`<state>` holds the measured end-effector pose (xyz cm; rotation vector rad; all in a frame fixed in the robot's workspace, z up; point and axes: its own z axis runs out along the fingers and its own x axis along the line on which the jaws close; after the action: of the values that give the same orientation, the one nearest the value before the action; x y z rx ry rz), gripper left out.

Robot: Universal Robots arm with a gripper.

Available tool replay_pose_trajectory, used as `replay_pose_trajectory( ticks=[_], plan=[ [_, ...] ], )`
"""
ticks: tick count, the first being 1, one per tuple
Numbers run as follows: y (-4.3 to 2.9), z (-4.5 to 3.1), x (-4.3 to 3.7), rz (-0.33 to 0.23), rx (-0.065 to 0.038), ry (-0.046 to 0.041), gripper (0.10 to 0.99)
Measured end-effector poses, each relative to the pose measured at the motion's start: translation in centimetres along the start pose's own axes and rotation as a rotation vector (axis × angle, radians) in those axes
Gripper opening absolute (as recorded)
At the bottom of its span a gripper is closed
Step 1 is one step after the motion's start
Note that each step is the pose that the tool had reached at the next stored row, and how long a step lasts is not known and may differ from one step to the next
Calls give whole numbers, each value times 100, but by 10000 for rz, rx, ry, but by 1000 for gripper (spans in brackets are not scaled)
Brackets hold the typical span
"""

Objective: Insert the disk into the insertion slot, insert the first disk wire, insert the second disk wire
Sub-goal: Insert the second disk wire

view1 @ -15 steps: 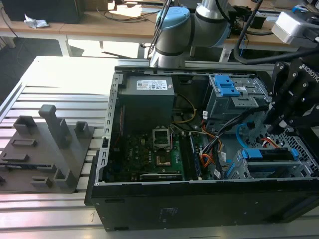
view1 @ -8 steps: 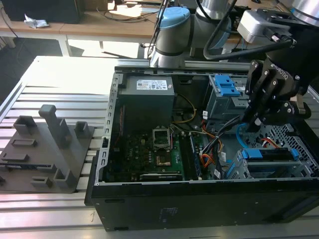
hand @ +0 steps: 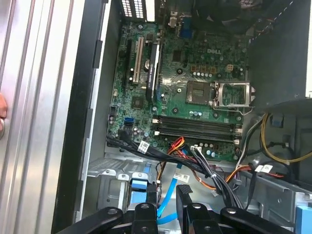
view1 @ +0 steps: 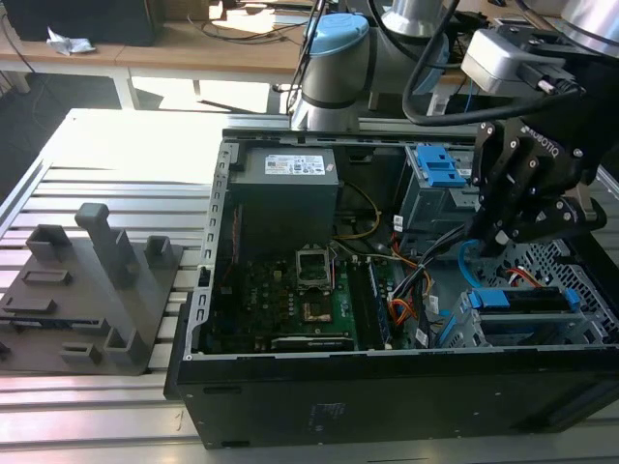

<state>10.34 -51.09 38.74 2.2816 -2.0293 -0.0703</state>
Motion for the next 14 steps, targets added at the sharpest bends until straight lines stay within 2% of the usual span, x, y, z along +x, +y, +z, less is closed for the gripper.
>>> replay_pose_trajectory(
  ticks=[10,14],
  plan=[
    [-129,57,-219,-375,8,43,302],
    [-180,87,-261,-456,-4,152,302]
  ],
)
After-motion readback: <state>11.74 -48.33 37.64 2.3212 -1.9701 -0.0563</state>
